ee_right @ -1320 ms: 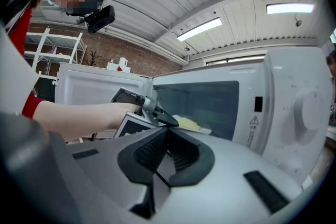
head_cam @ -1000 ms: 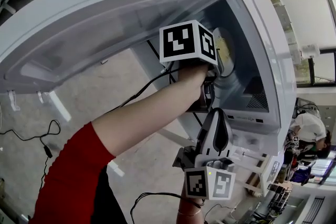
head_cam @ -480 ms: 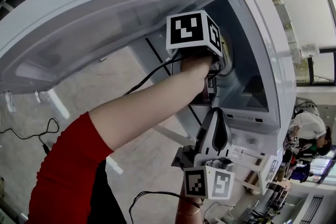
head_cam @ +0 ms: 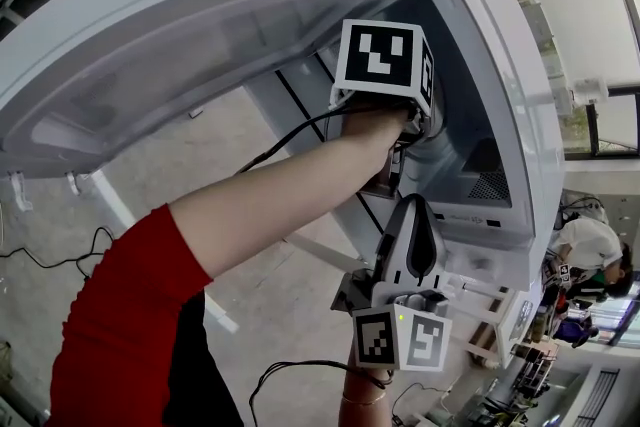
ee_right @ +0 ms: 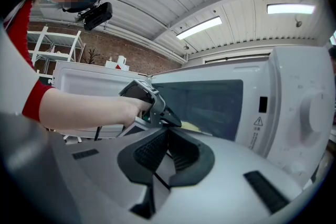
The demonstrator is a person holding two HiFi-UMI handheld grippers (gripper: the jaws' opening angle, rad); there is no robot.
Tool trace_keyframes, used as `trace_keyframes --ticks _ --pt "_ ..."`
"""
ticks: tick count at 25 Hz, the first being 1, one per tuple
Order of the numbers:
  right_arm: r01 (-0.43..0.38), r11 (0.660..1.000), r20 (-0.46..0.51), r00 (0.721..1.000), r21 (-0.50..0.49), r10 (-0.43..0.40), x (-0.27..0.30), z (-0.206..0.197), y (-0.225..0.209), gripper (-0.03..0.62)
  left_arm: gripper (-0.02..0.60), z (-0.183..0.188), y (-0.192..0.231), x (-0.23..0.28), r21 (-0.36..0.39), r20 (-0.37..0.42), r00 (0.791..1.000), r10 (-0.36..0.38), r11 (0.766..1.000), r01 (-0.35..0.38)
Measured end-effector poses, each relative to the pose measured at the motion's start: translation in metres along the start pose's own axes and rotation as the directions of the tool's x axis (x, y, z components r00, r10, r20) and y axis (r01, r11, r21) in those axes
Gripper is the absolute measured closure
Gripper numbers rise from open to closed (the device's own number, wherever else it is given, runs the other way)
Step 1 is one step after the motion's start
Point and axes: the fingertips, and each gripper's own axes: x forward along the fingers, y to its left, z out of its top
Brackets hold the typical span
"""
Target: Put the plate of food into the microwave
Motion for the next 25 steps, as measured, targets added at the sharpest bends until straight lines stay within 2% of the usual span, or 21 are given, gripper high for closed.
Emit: trace_keyframes --ticks 5,7,10,15,21,25 --pt "0.008 0.999 0.017 1.0 0.034 -0.009 -0.008 -0.001 -0.006 0.579 0.511 0.001 0.002 0.004 0.178 -0.017 0.996 0.088 0.98 -0.084" --pt "0.005 1.0 0.015 1.0 0.008 -0.005 -0.009 0.006 -0.005 0.579 0.508 -0.004 0.001 0.004 0.218 -0.05 0.993 0.106 0.971 -0.093" --pt "0.005 1.0 0.025 1.0 0.028 -0.006 -0.013 0.004 -0.008 0.579 0.502 -0.009 -0.002 0.007 0.276 -0.091 0.988 0.126 0.956 -0.096" --pt "0.01 0.999 0.033 0.999 0.047 -0.011 -0.016 0.001 -0.011 0.579 0.492 -0.009 -0.002 0.006 0.36 -0.096 0.985 0.145 0.928 -0.102" --pt "-0.002 1.0 0.024 1.0 0.0 0.002 -0.013 0.009 -0.006 0.579 0.489 -0.007 -0.003 0.006 0.477 -0.066 0.982 0.177 0.87 -0.125" --pt "0.018 0.998 0.028 0.999 0.056 -0.02 -0.017 -0.001 -0.015 0.579 0.472 -0.003 0.001 0.007 0.531 -0.046 0.973 0.228 0.83 -0.17"
